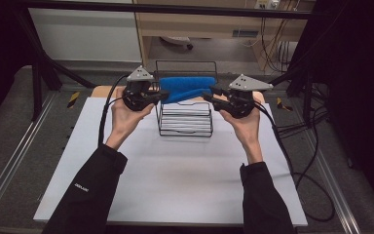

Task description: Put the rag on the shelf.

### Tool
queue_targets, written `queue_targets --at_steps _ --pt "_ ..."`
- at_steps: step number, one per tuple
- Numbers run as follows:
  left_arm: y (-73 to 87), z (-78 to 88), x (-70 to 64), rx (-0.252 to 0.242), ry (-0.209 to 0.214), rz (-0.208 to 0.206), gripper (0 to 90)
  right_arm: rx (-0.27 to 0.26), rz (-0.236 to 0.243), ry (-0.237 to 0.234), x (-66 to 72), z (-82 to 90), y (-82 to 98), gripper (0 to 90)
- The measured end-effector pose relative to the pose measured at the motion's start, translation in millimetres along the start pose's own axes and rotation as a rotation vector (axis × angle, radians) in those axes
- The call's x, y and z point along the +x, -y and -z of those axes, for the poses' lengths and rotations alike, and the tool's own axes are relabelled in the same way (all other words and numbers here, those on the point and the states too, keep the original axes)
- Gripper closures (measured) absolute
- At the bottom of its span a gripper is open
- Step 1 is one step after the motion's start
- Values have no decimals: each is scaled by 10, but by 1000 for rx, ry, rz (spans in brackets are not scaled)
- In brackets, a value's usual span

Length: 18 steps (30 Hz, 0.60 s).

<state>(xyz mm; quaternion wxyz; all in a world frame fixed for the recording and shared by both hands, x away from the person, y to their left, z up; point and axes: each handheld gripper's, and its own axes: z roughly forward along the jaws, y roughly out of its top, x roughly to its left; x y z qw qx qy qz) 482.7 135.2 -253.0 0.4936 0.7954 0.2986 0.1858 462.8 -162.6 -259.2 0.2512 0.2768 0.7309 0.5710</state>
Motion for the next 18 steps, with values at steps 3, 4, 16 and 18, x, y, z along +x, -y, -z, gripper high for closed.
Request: queue_targets --at_steps 3,4,16,18 --pt "29 -41 -3 6 -8 -7 898 -31 -22 -10 -7 29 -18 584" --pt "37 -55 -7 7 -10 -9 898 -35 -27 -12 -11 34 -23 609" --pt "111 -130 -15 10 -30 -28 898 88 -91 21 -100 -72 181 864" --pt "124 -145 -13 12 -30 -27 897 95 -94 34 -115 -87 212 858"
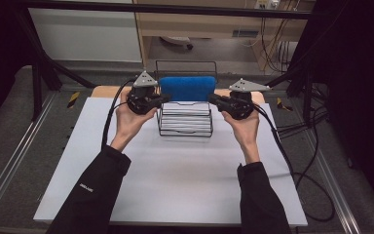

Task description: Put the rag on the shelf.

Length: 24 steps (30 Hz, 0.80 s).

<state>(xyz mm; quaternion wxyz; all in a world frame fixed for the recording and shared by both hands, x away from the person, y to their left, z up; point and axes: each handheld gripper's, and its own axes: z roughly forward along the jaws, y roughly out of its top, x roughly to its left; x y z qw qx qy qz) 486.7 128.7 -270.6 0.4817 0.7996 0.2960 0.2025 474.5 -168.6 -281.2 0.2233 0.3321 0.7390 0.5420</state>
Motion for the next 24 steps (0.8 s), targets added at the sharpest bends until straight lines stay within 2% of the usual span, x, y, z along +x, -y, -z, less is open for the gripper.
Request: queue_targets --at_steps 3,6,9,15,17,24 --pt "15 3 1 0 1 -1 897 -1 6 2 2 3 15 832" --pt "33 48 2 -4 4 1 888 -30 6 -7 18 66 3 792" --pt "54 120 10 -11 8 9 842 -56 3 -16 19 163 -15 736" --pt "133 280 31 1 -2 13 682 -61 6 -13 41 305 -9 570" --pt "175 330 35 2 -11 12 629 -56 -18 -27 36 352 10 525" --pt "364 453 69 24 -1 37 452 -42 -62 -32 1 476 132 330"
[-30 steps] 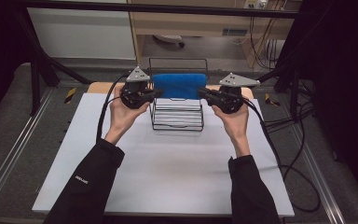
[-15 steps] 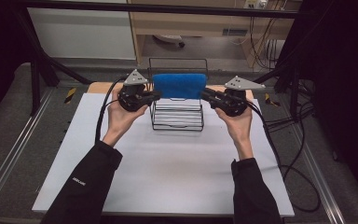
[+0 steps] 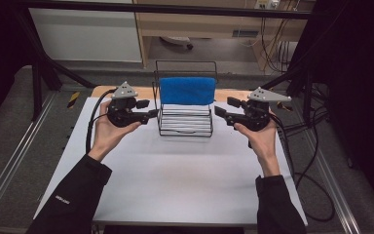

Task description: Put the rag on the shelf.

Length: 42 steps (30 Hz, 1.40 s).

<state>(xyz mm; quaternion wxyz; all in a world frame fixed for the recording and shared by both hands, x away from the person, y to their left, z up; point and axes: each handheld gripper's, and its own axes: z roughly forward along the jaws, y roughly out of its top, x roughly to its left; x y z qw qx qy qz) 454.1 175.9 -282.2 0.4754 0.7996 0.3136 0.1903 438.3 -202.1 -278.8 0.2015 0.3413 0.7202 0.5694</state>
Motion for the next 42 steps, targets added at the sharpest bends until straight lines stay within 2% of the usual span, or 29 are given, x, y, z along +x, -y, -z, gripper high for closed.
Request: queue_targets --at_steps 4,7,13,15,20,25,33,37,42 --pt "162 32 20 8 18 19 358 25 -24 -4 -35 52 87 228" --pt "301 52 38 22 23 31 316 36 -39 -8 -55 81 168 189" --pt "583 67 76 68 9 46 245 72 -57 3 -105 117 367 116" --pt "685 73 84 82 3 52 220 72 -67 -11 -112 132 441 105" --pt "897 86 72 109 -5 66 186 91 -61 -11 -91 149 592 52" --pt "1110 112 50 112 -8 84 140 106 -68 -26 -63 174 775 29" --pt "1413 180 45 116 -14 116 100 150 -93 3 -90 220 1107 8" --pt "1567 217 65 108 -17 130 96 188 -115 11 -107 246 1272 5" --pt "1743 257 97 129 -25 143 96 231 -115 9 -113 312 1449 4"
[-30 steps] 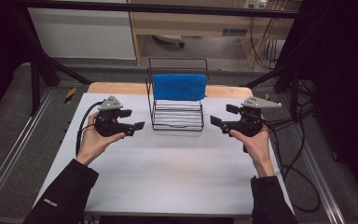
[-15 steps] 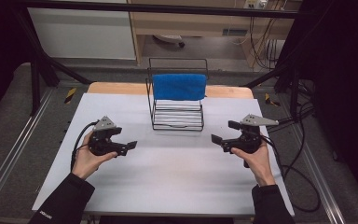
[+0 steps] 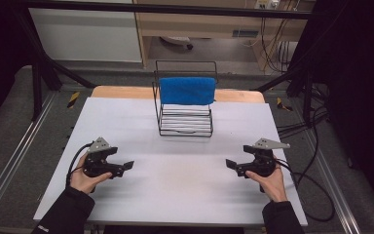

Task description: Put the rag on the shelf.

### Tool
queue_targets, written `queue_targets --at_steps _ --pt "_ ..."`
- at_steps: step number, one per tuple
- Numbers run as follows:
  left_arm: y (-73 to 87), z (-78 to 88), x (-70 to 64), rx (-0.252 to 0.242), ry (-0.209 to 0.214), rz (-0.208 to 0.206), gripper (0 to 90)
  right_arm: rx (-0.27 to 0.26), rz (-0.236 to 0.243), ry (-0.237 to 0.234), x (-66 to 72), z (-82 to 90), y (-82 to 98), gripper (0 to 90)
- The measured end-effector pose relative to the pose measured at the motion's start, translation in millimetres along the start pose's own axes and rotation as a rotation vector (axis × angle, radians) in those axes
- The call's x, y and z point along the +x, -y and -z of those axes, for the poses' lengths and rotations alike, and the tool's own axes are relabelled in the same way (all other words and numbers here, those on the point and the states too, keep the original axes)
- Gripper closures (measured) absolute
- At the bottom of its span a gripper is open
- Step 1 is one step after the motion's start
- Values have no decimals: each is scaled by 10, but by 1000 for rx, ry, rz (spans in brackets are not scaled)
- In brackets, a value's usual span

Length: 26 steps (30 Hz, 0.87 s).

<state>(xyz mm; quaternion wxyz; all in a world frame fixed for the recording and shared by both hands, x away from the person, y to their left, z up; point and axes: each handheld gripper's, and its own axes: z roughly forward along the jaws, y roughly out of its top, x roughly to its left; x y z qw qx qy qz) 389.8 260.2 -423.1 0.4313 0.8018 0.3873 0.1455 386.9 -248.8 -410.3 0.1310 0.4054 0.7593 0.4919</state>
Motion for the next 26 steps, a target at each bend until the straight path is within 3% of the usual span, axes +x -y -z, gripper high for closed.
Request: queue_targets --at_steps 14,26 --pt "280 120 27 -1 4 -19 95 53 -27 -11 -80 131 424 5" --pt "356 113 51 6 -8 -8 90 73 -19 -8 -59 137 499 5"
